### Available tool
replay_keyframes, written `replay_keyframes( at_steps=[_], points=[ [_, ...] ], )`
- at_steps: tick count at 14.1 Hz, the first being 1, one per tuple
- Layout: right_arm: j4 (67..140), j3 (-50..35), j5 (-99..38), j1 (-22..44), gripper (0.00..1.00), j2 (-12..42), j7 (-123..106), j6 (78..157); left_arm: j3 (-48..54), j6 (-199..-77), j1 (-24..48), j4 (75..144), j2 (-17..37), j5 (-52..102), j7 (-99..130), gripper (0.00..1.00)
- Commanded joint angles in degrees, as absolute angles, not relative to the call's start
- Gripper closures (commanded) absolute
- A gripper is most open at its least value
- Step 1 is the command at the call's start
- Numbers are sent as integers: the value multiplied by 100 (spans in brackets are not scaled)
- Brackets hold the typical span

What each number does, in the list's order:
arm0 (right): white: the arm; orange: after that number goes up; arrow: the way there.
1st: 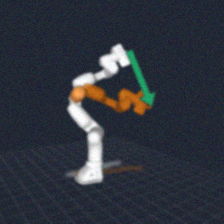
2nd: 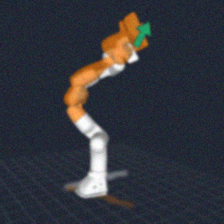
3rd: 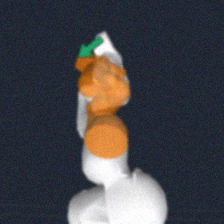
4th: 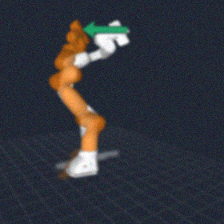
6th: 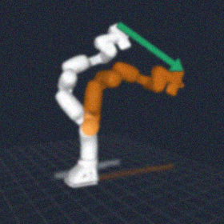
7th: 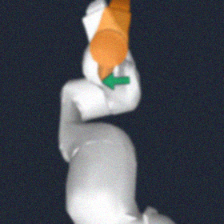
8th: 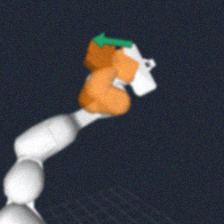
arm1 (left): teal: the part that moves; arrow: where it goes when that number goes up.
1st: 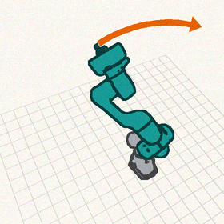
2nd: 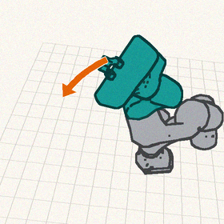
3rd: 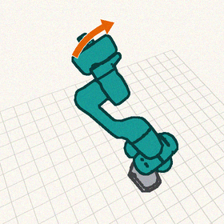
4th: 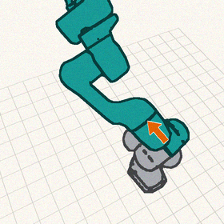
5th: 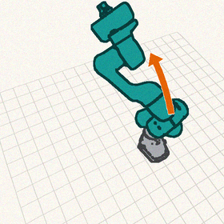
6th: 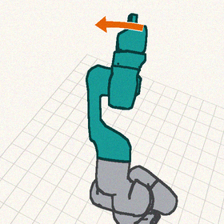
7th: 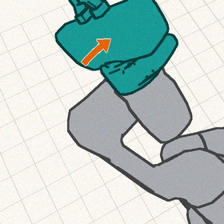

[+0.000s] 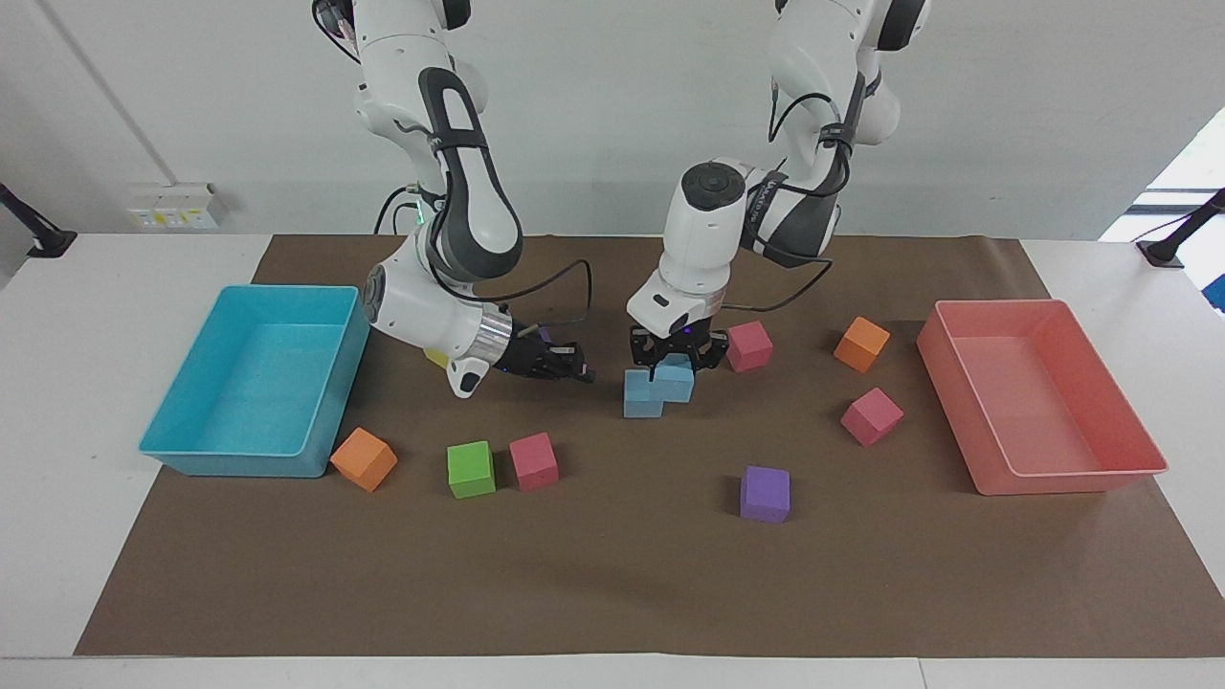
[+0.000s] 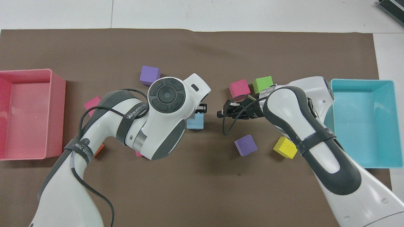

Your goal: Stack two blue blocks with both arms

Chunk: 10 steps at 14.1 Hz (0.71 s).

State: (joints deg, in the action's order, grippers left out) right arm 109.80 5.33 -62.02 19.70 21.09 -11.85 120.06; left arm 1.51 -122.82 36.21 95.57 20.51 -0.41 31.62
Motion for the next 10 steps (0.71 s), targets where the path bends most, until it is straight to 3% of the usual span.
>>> replay_keyframes(
  at_steps=[1,4,10],
  points=[
    [11030,475,-6555,1863,100,2276,-1537,12067,62,-12208,3787,9413,2153,-44,3234,100],
    [11206,475,-7215,1820,100,2373,-1959,12059,53,-12217,3823,9413,2241,-79,3269,100],
    [11224,475,-7260,1811,100,2496,-1986,12050,53,-12076,3972,9553,2294,-105,3577,100]
  ],
)
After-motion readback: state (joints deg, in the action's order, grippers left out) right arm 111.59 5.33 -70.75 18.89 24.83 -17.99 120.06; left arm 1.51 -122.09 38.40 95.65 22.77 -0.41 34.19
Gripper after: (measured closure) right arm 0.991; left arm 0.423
